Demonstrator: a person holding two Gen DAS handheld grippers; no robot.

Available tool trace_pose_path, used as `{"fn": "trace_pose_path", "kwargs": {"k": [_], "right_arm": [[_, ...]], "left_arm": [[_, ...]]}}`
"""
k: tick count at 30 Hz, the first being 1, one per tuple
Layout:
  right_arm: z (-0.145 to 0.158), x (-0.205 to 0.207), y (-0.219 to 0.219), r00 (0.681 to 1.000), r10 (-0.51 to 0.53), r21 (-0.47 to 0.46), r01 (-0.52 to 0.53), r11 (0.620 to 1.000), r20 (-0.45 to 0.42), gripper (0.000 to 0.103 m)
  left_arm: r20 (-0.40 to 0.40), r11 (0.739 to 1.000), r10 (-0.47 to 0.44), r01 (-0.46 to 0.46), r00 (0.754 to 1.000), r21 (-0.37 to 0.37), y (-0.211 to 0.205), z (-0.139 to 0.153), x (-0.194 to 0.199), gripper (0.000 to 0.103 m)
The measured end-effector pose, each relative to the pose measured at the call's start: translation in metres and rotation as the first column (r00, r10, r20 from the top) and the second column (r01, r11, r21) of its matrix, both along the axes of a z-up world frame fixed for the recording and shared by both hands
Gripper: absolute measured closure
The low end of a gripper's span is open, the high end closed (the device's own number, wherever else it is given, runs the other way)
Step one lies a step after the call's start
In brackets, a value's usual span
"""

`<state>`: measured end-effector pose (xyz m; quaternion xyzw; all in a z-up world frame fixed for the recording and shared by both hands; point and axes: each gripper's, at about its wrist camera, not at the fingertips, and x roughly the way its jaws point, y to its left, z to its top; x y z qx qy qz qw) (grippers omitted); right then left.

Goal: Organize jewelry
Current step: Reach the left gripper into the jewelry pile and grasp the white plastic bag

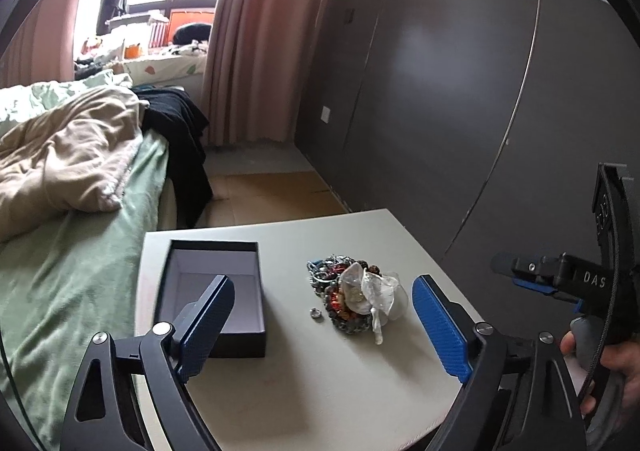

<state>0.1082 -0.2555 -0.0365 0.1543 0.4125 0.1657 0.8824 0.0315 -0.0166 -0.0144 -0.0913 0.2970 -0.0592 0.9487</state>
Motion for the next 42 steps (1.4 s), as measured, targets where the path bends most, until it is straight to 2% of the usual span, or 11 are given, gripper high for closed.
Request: {"fn": "trace_pose_path", "kwargs": {"k": [8,13,16,19,25,29,34,37,38,42], "right_arm": [[-0.014,0.021,-0.004,0.997,-0.042,0.005,0.042,0.999,-0.064,0.005],[-0.016,0.028,-0.013,0.995,-0.074,-0.003,0.074,0.997,-0.073,0.005],[-0.019,0.032,-0.023,0.991,-0.104,0.005,0.105,0.994,-0.090,0.005],[-0.018,0.036,-0.027,0.989,-0.117,0.000,0.118,0.993,-0.091,0.005],[-0.021,0.043,-0.034,0.986,-0.128,0.021,0.131,0.991,-0.106,0.005],[-0.023,0.050,-0.034,0.985,-0.125,0.034,0.130,0.991,-0.121,0.005],[-0.024,0.054,-0.031,0.984,-0.129,0.032,0.134,0.990,-0.125,0.005],[-0.025,0.055,-0.029,0.984,-0.123,0.034,0.129,0.991,-0.131,0.005],[-0.025,0.055,-0.027,0.984,-0.121,0.035,0.127,0.991,-0.132,0.005],[-0.027,0.057,-0.020,0.985,-0.111,0.026,0.115,0.993,-0.134,0.005]], "left_arm": [[-0.098,0.999,-0.002,0.006,0.995,0.039,-0.026,-0.021,0.030,0.012],[-0.130,0.998,-0.055,0.057,0.990,0.008,-0.040,-0.033,0.043,0.013],[-0.159,0.997,-0.079,0.077,0.984,-0.016,-0.047,-0.042,0.053,0.040],[-0.171,0.997,-0.081,0.077,0.982,-0.032,-0.051,-0.049,0.061,0.040],[-0.181,0.996,-0.089,0.090,0.979,-0.001,-0.064,-0.058,0.073,0.042],[-0.208,0.996,-0.084,0.088,0.975,0.008,-0.068,-0.068,0.085,0.055],[-0.236,0.997,-0.070,0.073,0.969,0.003,-0.069,-0.081,0.098,0.062],[-0.251,0.997,-0.074,0.080,0.965,0.013,-0.071,-0.089,0.107,0.075],[-0.252,0.996,-0.073,0.082,0.965,0.025,-0.071,-0.091,0.108,0.084],[-0.237,0.997,-0.070,0.073,0.969,0.006,-0.065,-0.090,0.107,0.093]]}}
